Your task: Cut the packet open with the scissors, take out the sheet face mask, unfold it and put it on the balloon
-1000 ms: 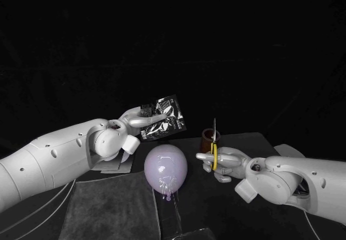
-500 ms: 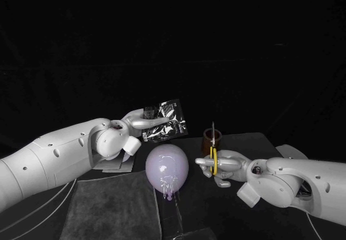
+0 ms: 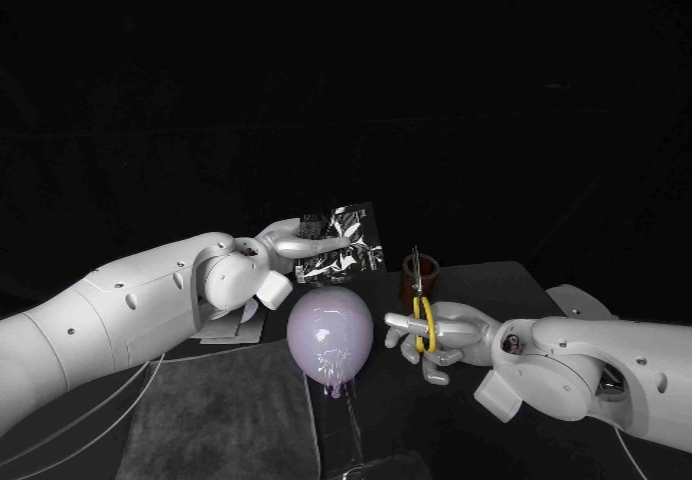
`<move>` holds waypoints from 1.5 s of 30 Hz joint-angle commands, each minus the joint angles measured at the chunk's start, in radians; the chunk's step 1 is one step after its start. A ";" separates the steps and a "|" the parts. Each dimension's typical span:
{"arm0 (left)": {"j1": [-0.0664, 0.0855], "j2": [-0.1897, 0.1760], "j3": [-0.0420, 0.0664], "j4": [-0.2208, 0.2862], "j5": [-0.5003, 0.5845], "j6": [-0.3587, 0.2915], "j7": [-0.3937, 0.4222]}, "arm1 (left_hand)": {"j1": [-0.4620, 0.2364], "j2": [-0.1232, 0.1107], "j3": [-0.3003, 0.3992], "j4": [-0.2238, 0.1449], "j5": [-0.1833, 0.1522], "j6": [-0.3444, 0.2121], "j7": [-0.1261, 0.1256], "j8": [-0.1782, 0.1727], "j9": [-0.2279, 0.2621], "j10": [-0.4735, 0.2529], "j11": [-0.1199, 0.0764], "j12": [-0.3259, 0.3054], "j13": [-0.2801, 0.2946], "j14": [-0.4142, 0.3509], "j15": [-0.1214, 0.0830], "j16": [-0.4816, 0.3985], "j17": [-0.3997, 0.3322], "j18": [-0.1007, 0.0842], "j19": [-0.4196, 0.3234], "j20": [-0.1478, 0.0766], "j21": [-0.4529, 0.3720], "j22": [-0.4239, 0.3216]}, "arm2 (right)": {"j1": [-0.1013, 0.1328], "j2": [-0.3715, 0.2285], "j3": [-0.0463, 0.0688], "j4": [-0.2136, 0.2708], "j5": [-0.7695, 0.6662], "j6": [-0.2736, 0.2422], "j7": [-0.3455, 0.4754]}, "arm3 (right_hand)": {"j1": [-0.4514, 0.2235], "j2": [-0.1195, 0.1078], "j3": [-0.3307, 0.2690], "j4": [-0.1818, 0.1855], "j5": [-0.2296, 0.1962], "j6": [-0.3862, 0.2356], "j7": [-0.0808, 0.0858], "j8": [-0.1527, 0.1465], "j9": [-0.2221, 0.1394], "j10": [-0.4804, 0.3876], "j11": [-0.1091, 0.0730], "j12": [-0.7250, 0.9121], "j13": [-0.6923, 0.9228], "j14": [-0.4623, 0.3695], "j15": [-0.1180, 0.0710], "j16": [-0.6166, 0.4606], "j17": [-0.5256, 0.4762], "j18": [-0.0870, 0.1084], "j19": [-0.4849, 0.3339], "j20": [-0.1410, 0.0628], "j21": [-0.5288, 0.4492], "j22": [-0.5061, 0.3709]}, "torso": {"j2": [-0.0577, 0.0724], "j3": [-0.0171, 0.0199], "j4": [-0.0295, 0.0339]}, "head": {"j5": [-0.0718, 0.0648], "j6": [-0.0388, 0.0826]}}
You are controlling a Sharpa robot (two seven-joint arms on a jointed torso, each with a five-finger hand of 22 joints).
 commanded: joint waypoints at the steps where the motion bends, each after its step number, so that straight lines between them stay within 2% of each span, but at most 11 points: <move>1: 0.002 0.016 0.002 -0.007 -0.003 0.026 0.001 | -0.005 0.003 0.008 -0.003 0.003 0.005 0.004 0.007 0.104 0.012 -0.002 -0.005 0.001 0.005 -0.001 0.004 0.001 0.014 0.005 0.000 0.007 0.001 | -0.005 -0.006 -0.005 0.018 -0.036 -0.039 0.022 | -0.001 0.003 -0.052 0.029 -0.004 -0.011 0.034 -0.024 -0.028 0.024 -0.011 0.533 -0.134 -0.007 0.009 -0.063 -0.089 0.031 -0.052 0.010 -0.115 -0.049 | -0.001 0.0009 -0.0005 | -0.007 -0.008; 4: 0.002 0.024 0.002 -0.009 -0.003 0.027 0.002 | -0.006 0.002 0.010 -0.003 0.003 0.005 0.004 0.008 0.104 0.013 -0.002 -0.005 0.001 0.006 -0.001 0.004 0.002 0.014 0.005 0.000 0.007 0.001 | -0.014 -0.011 -0.009 0.029 -0.036 -0.042 0.027 | 0.015 0.016 -0.089 0.028 -0.004 -0.004 0.040 -0.041 -0.048 -0.005 -0.007 0.438 -0.197 -0.021 0.014 -0.087 -0.120 0.039 -0.077 0.017 -0.170 -0.074 | -0.002 0.0026 -0.0023 | -0.016 -0.015; 7: 0.001 0.029 0.002 -0.009 -0.003 0.029 0.004 | -0.006 0.002 0.010 -0.003 0.003 0.005 0.004 0.008 0.104 0.013 -0.002 -0.005 0.001 0.006 -0.001 0.004 0.002 0.014 0.005 0.000 0.007 0.001 | -0.023 -0.014 -0.011 0.037 -0.038 -0.038 0.029 | 0.022 0.021 -0.110 0.029 -0.005 -0.005 0.044 -0.052 -0.058 -0.018 -0.003 0.405 -0.218 -0.032 0.017 -0.101 -0.140 0.042 -0.091 0.021 -0.197 -0.086 | 0.000 0.0015 -0.0008 | -0.026 -0.024; 10: 0.001 0.032 0.002 -0.010 0.000 0.028 0.006 | -0.008 0.001 0.012 -0.004 0.003 0.006 0.004 0.008 0.105 0.014 -0.002 -0.005 0.001 0.007 -0.002 0.004 0.002 0.014 0.005 -0.001 0.008 0.002 | -0.033 -0.015 -0.012 0.040 -0.042 -0.031 0.031 | 0.029 0.024 -0.176 0.030 -0.003 -0.030 0.063 -0.081 -0.080 -0.126 0.017 0.228 -0.329 -0.087 0.036 -0.166 -0.229 0.059 -0.169 0.034 -0.342 -0.146 | -0.001 0.0030 -0.0024 | -0.030 -0.031; 14: 0.001 0.036 0.002 -0.010 0.003 0.026 0.007 | -0.009 0.001 0.013 -0.005 0.003 0.006 0.004 0.008 0.106 0.015 -0.002 -0.005 0.001 0.007 -0.002 0.005 0.003 0.014 0.006 -0.001 0.009 0.002 | -0.045 -0.016 -0.013 0.046 -0.050 -0.035 0.035 | 0.054 0.051 -0.280 0.031 -0.003 -0.054 0.086 -0.105 -0.098 -0.198 0.042 0.115 -0.423 -0.137 0.059 -0.208 -0.296 0.060 -0.192 0.053 -0.364 -0.160 | 0.000 0.0035 -0.0014 | -0.033 -0.040; 15: 0.001 0.038 0.002 -0.009 0.005 0.027 0.007 | -0.009 0.000 0.013 -0.005 0.003 0.006 0.004 0.008 0.106 0.015 -0.002 -0.005 0.001 0.007 -0.002 0.005 0.003 0.014 0.006 -0.001 0.009 0.002 | -0.048 -0.016 -0.013 0.047 -0.052 -0.035 0.036 | 0.071 0.069 -0.317 0.033 -0.003 -0.057 0.090 -0.110 -0.103 -0.198 0.048 0.080 -0.465 -0.148 0.066 -0.215 -0.313 0.062 -0.194 0.060 -0.368 -0.163 | 0.000 0.0034 -0.0009 | -0.034 -0.042; 19: 0.000 0.042 0.003 -0.006 0.012 0.029 0.008 | -0.011 0.000 0.015 -0.005 0.003 0.006 0.004 0.009 0.107 0.016 -0.002 -0.005 0.001 0.008 -0.002 0.005 0.003 0.014 0.006 -0.001 0.009 0.002 | -0.053 -0.012 -0.013 0.049 -0.057 -0.030 0.035 | 0.096 0.093 -0.365 0.031 -0.004 -0.059 0.094 -0.116 -0.112 -0.178 0.049 0.046 -0.520 -0.151 0.065 -0.208 -0.318 0.063 -0.193 0.067 -0.370 -0.166 | 0.000 0.0028 -0.0012 | -0.036 -0.045; 24: 0.000 0.047 0.003 -0.003 0.021 0.028 0.012 | -0.011 0.000 0.015 -0.006 0.003 0.006 0.004 0.009 0.107 0.016 -0.003 -0.006 0.002 0.008 -0.002 0.005 0.004 0.014 0.006 -0.001 0.009 0.002 | -0.060 -0.004 -0.013 0.050 -0.070 -0.021 0.031 | 0.105 0.102 -0.390 0.031 -0.004 -0.057 0.096 -0.118 -0.116 -0.179 0.052 0.022 -0.551 -0.159 0.067 -0.210 -0.331 0.063 -0.194 0.069 -0.372 -0.168 | 0.000 0.0027 -0.0004 | -0.034 -0.049; 33: 0.000 0.053 0.005 -0.001 0.029 0.027 0.017 | -0.012 0.000 0.016 -0.006 0.003 0.006 0.004 0.009 0.107 0.017 -0.003 -0.006 0.002 0.009 -0.002 0.005 0.004 0.014 0.006 -0.001 0.010 0.002 | -0.073 0.005 -0.013 0.054 -0.094 -0.012 0.020 | 0.103 0.092 -0.416 0.033 -0.004 -0.075 0.110 -0.125 -0.125 -0.216 0.066 -0.027 -0.605 -0.204 0.081 -0.240 -0.391 0.061 -0.213 0.080 -0.382 -0.173 | -0.001 0.0023 -0.0001 | -0.034 -0.054; 38: 0.000 0.056 0.006 0.000 0.032 0.030 0.020 | -0.012 0.000 0.016 -0.006 0.003 0.006 0.004 0.009 0.107 0.017 -0.003 -0.006 0.002 0.009 -0.002 0.005 0.004 0.014 0.006 -0.001 0.010 0.002 | -0.075 0.010 -0.013 0.054 -0.096 -0.007 0.018 | 0.111 0.112 -0.423 0.031 -0.004 -0.037 0.097 -0.101 -0.119 -0.177 0.055 -0.023 -0.628 -0.193 0.073 -0.219 -0.377 0.065 -0.208 0.078 -0.378 -0.171 | -0.001 0.0019 0.0000 | -0.034 -0.055; 45: 0.000 0.060 0.006 0.002 0.034 0.040 0.020 | -0.013 -0.001 0.018 -0.008 0.003 0.006 0.004 0.010 0.108 0.018 -0.003 -0.006 0.002 0.009 -0.003 0.005 0.005 0.014 0.007 -0.001 0.010 0.002 | -0.077 0.014 -0.013 0.056 -0.096 -0.006 0.017 | 0.113 0.116 -0.426 0.031 -0.004 -0.035 0.095 -0.099 -0.118 -0.173 0.053 -0.024 -0.634 -0.191 0.071 -0.216 -0.377 0.066 -0.207 0.077 -0.377 -0.171 | -0.001 0.0023 0.0002 | -0.034 -0.056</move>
